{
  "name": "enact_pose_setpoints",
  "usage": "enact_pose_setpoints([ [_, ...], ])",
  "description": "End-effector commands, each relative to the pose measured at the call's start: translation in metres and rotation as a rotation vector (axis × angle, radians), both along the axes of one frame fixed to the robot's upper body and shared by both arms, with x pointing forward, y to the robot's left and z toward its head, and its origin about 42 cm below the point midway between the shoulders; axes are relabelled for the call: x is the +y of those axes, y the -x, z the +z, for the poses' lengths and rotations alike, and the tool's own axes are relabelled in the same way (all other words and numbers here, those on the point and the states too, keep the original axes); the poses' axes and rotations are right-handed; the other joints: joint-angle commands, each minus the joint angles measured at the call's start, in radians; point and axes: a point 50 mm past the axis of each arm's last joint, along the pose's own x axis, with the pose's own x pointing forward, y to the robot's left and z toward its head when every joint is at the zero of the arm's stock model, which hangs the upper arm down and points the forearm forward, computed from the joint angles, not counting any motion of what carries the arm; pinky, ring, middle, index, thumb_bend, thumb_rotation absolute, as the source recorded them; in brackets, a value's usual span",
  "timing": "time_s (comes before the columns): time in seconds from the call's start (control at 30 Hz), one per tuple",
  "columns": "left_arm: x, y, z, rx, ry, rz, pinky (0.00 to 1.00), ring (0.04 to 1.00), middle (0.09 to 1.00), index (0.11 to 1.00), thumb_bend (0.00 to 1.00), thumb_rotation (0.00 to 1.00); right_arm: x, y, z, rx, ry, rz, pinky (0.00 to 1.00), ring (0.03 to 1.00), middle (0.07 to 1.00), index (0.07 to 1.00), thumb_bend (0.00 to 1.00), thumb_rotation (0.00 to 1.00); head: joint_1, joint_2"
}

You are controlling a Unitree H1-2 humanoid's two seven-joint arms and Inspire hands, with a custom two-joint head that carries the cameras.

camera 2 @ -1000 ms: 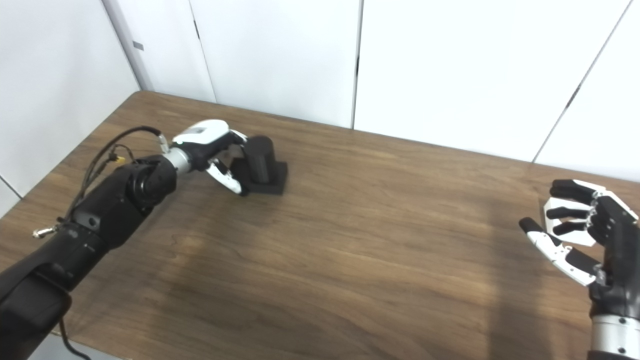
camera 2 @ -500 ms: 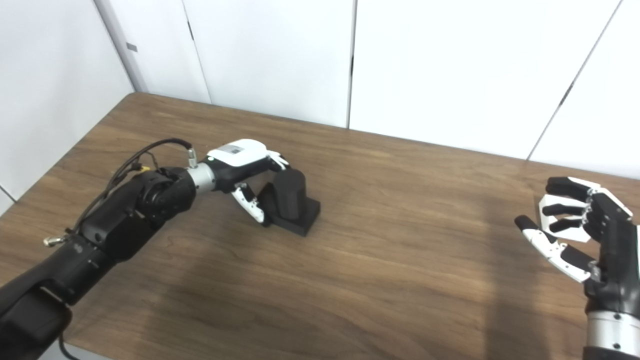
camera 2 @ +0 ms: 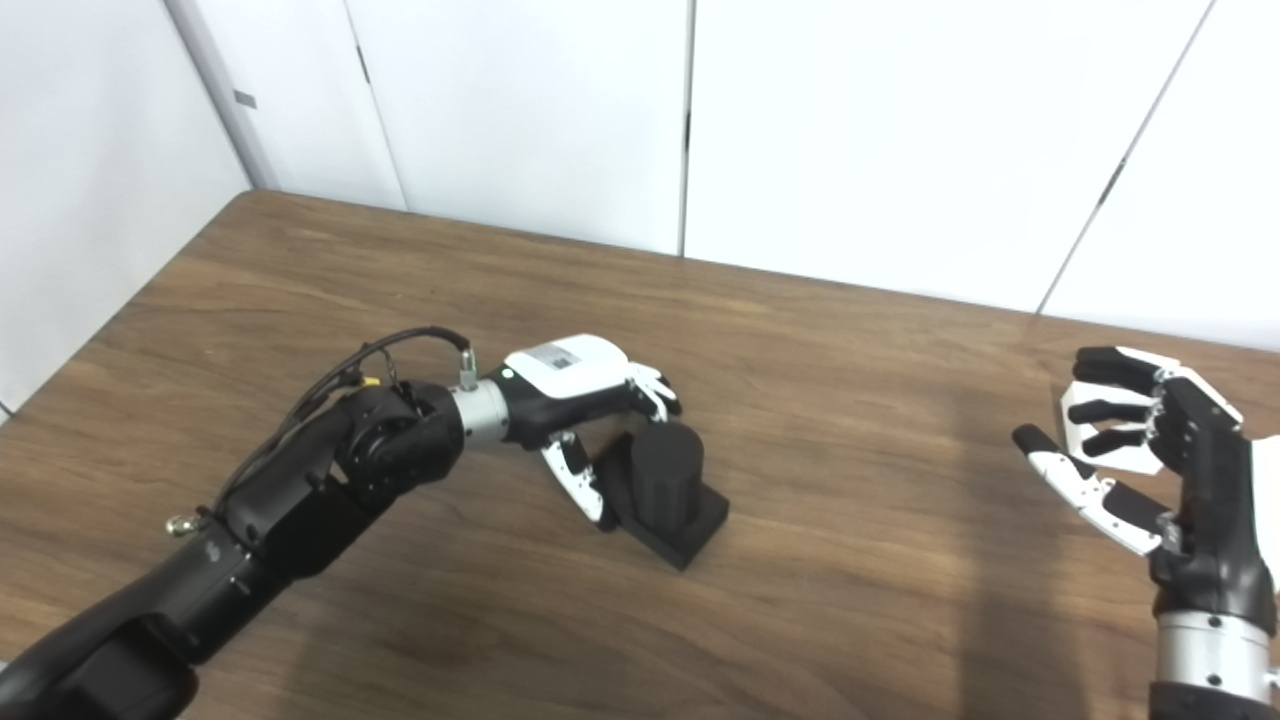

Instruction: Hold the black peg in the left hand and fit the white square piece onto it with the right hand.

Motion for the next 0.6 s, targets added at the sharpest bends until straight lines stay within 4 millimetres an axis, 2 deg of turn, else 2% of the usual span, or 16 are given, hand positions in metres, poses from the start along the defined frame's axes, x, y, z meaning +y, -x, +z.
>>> enact_pose_setpoints([
  [0.0, -0.009, 0.001, 0.011, -0.056, -0.008, -0.045, 0.77, 0.919, 0.859, 0.487, 0.52, 0.07, 0.0, -0.003, 0.013, -0.085, 0.01, 0.003, 0.41, 0.548, 0.664, 0.652, 0.5, 0.0, 0.001, 0.0],
  [0.1, -0.018, 0.007, 0.004, -0.058, -0.04, -0.084, 0.79, 0.917, 0.858, 0.488, 0.52, 0.07, -0.002, -0.003, 0.011, -0.076, -0.007, 0.01, 0.42, 0.553, 0.669, 0.658, 0.49, 0.0, -0.002, 0.001],
  [0.2, -0.028, 0.013, -0.004, -0.05, -0.07, -0.118, 0.82, 0.919, 0.86, 0.488, 0.52, 0.07, -0.004, -0.003, 0.01, -0.068, -0.04, 0.029, 0.48, 0.585, 0.679, 0.666, 0.47, 0.0, -0.017, 0.007],
  [0.4, -0.038, 0.019, -0.021, -0.049, -0.141, -0.164, 0.81, 0.918, 0.858, 0.488, 0.52, 0.07, -0.007, -0.002, 0.009, -0.073, -0.025, 0.027, 0.5, 0.59, 0.672, 0.663, 0.49, 0.0, -0.058, 0.015],
  [0.5, -0.037, 0.02, -0.026, -0.056, -0.167, -0.167, 0.82, 0.918, 0.859, 0.488, 0.52, 0.07, -0.008, -0.004, 0.008, -0.092, 0.006, 0.029, 0.48, 0.579, 0.67, 0.663, 0.5, 0.0, -0.101, 0.016],
  [0.57, -0.033, 0.021, -0.03, -0.065, -0.179, -0.175, 0.82, 0.913, 0.86, 0.489, 0.52, 0.07, -0.008, -0.006, 0.009, -0.102, 0.021, 0.034, 0.47, 0.58, 0.672, 0.663, 0.5, 0.0, -0.169, 0.019],
])
